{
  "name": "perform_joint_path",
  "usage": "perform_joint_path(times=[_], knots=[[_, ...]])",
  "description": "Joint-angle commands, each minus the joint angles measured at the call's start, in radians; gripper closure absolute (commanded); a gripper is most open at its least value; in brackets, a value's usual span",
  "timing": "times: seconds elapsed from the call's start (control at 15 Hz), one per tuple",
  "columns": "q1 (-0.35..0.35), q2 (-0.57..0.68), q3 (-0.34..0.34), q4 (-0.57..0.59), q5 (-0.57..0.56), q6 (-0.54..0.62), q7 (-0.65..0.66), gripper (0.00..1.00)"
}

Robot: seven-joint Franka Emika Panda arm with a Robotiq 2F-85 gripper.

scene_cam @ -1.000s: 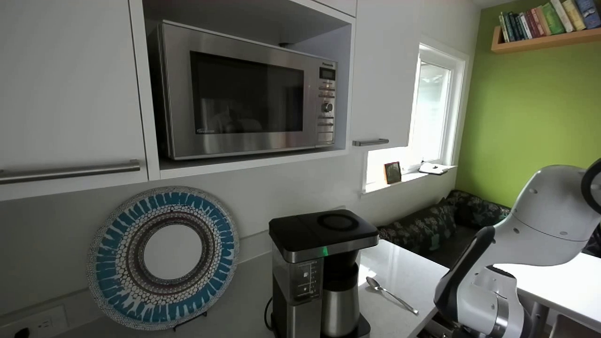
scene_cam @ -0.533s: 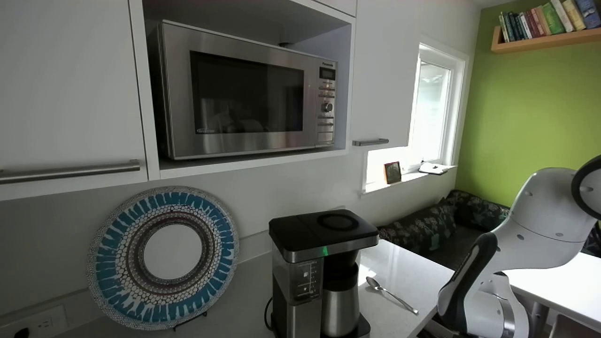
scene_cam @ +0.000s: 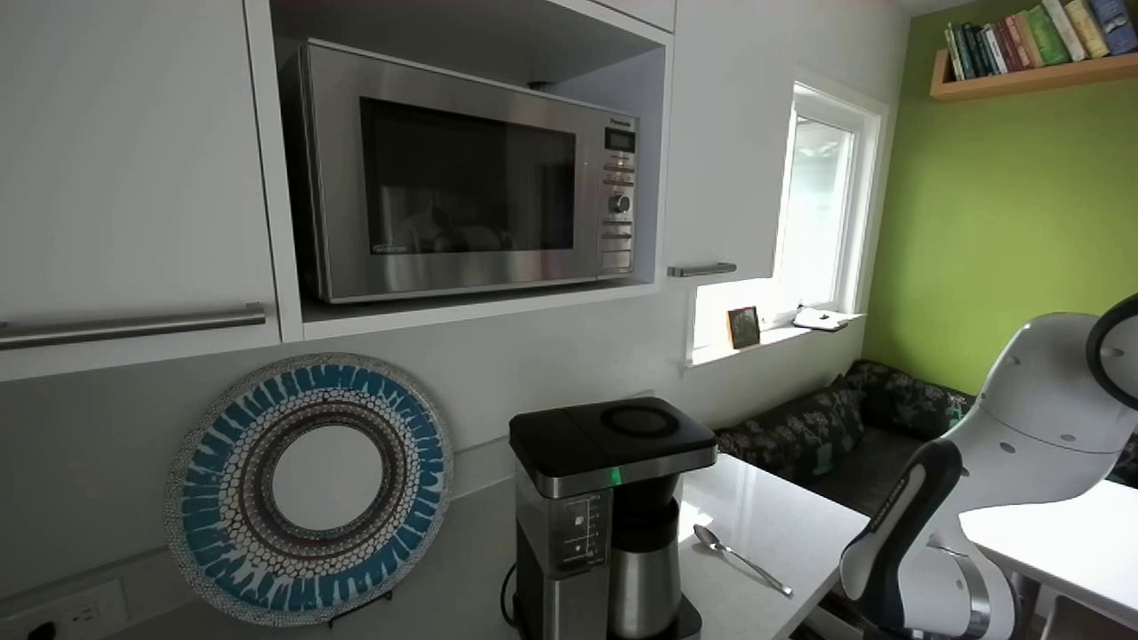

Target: Open the kitchen drawer, then put a spoon inside it

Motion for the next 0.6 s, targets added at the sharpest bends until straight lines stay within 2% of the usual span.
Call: perform_joint_path(times=[0.0,0.33,0.53], knots=[[-0.036,-0.076,-0.015,-0.033,-0.118,-0.088,0.078,0.00],[-0.068,-0.130,-0.031,-0.018,-0.265,-0.205,0.147,0.00],[-0.097,-0.186,-0.026,-0.028,-0.277,-0.142,0.149,0.00]])
